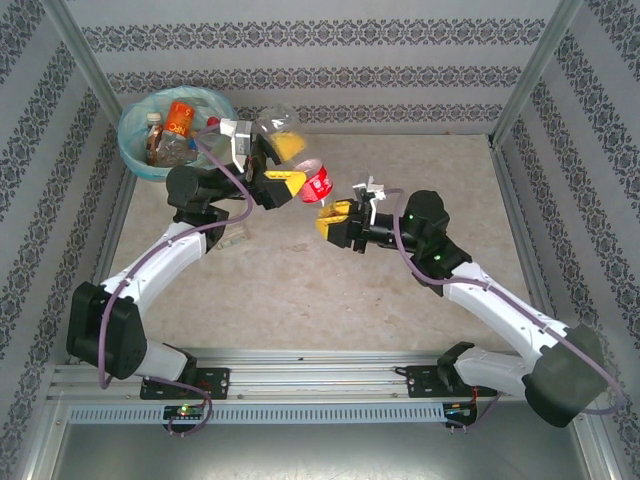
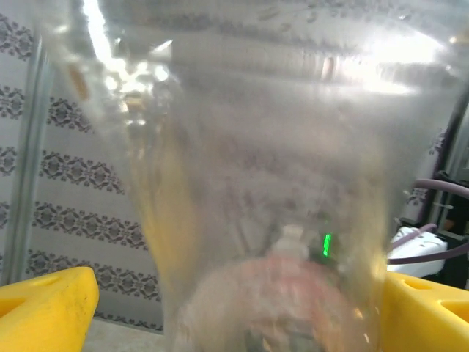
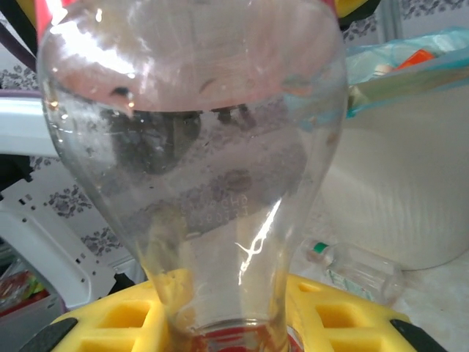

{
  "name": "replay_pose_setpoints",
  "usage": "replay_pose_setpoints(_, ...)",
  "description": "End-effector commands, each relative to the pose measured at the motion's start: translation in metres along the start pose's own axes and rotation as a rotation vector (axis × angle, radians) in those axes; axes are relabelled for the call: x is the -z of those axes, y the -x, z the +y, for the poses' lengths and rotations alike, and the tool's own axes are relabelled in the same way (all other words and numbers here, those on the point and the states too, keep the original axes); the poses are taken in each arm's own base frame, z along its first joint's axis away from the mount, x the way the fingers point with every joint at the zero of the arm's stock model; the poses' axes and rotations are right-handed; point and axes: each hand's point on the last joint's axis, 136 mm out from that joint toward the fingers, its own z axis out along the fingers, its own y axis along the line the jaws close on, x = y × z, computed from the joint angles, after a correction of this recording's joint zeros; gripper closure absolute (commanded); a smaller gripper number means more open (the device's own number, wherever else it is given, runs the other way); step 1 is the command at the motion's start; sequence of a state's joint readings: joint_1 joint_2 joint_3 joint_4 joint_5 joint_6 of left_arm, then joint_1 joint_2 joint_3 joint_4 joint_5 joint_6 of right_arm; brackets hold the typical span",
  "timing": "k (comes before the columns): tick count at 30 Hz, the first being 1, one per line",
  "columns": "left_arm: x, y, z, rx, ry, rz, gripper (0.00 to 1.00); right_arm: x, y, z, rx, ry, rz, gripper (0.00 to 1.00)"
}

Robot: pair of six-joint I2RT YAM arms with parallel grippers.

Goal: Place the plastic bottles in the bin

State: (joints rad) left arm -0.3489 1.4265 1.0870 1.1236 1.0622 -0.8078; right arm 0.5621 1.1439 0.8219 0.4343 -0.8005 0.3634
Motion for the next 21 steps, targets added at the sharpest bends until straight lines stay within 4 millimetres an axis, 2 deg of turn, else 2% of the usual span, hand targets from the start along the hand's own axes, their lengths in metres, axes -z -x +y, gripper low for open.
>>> replay_pose_setpoints(1,-0.005,0.024,-0.042,-0.078,-0.142,-0.033,0.11,-0.005,0.011,0.024,0.075,0.115,0.008,1.00)
replay_pose_setpoints(5,-0.005,0.029,-0.050,-0.091,-0.152,-0.033,0.21,-0.008,0.007,0.020,0.069,0.115,0.038,1.00)
replay_pose_setpoints(10,-0.005,0.032,-0.054,-0.112,-0.152,-0.016,0.43,-0.011,0.000,0.015,0.047,0.115,0.059,1.00)
replay_pose_setpoints(14,-0.005,0.035,-0.058,-0.131,-0.154,-0.021,0.48,-0.012,0.000,0.009,0.038,0.087,0.055,0.94)
replay_pose_setpoints(16,-0.005,0.038,-0.059,-0.148,-0.146,-0.028,0.50,-0.012,0.003,0.003,0.033,0.041,0.045,0.74)
replay_pose_setpoints(19,-0.005,0.047,-0.055,-0.175,-0.091,-0.054,0.60,-0.009,0.013,-0.010,0.032,-0.066,0.009,0.53)
replay_pose_setpoints(21,-0.003,0.054,-0.048,-0.200,-0.013,-0.065,0.61,-0.003,0.021,-0.021,0.038,-0.160,-0.021,0.41)
